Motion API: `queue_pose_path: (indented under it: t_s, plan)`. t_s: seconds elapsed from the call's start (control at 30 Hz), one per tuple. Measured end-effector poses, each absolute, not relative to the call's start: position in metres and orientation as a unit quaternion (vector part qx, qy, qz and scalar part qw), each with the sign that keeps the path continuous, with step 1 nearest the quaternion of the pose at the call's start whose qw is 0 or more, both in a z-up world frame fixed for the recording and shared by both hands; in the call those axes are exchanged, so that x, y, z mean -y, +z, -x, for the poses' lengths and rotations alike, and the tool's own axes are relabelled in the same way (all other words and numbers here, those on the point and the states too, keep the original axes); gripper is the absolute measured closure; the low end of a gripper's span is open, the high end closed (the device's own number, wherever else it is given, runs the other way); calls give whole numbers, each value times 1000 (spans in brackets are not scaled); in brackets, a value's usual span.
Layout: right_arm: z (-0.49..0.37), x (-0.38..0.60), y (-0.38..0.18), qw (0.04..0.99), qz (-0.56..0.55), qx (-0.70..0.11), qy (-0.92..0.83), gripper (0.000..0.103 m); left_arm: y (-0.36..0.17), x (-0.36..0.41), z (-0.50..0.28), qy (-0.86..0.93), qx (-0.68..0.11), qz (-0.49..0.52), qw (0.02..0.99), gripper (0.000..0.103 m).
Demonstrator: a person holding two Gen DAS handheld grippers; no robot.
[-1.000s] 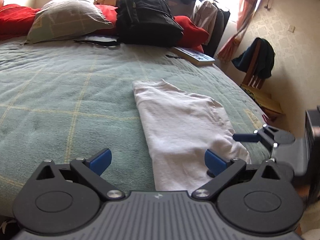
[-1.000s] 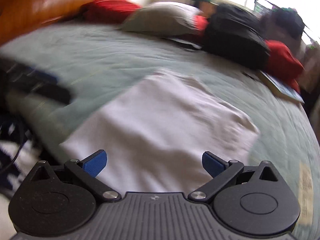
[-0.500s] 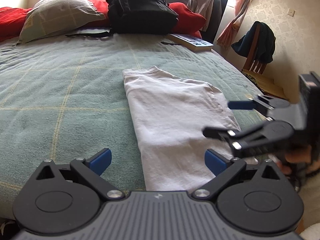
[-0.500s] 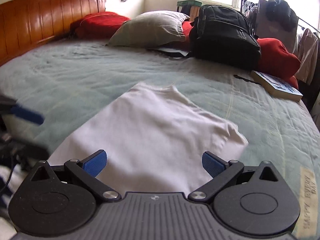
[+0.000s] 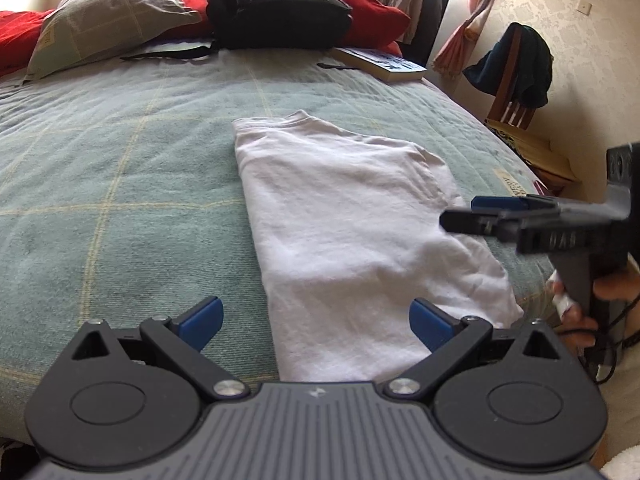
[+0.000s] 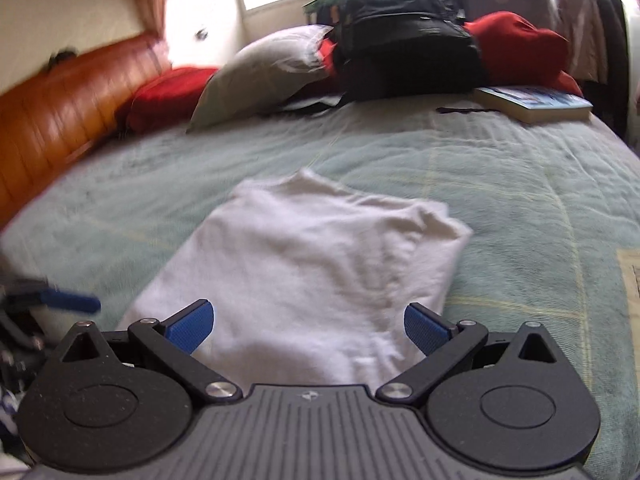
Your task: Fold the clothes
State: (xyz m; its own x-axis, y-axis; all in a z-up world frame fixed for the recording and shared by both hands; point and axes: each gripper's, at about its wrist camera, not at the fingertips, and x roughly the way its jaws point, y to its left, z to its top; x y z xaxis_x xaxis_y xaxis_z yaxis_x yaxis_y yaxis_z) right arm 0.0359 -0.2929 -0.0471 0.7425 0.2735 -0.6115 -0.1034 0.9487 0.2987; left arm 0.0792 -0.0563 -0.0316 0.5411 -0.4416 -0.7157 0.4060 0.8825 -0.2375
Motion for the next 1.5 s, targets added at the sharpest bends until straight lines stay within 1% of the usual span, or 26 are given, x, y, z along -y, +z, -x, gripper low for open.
queue_pose_path:
  t_s: [0.13,0.27,0.63,0.9,1.07,1.2,1.4,1.5]
  plan:
    - [-40,328,-52,907,-227,-347,80,0,-29,52,-88,-257,-405,45,876,4]
    - [-43,362,-60,877,-323,-349,70,0,-39,46,-111,-272,-427,91,858,4]
    - [-58,388,-95,794,-447,-382,154,0,-70,34,-173,-316,-486,226,783,4]
    - [-87,389,-99,782,-464,-377,176,0,-85,39,-221,-342,-510,294,733,3]
    - [-111,388,-96,789,-453,-374,182,0,-92,44,-238,-345,-504,316,726,3]
    - [-114,381,-92,796,-431,-383,182,0,-91,45,-226,-357,-505,302,725,3]
    - [-79,374,-91,785,-427,-402,201,0,-90,38,-196,-374,-520,286,713,3]
    - [-70,369,-91,784,-418,-408,210,0,-90,37,-197,-378,-516,281,715,3]
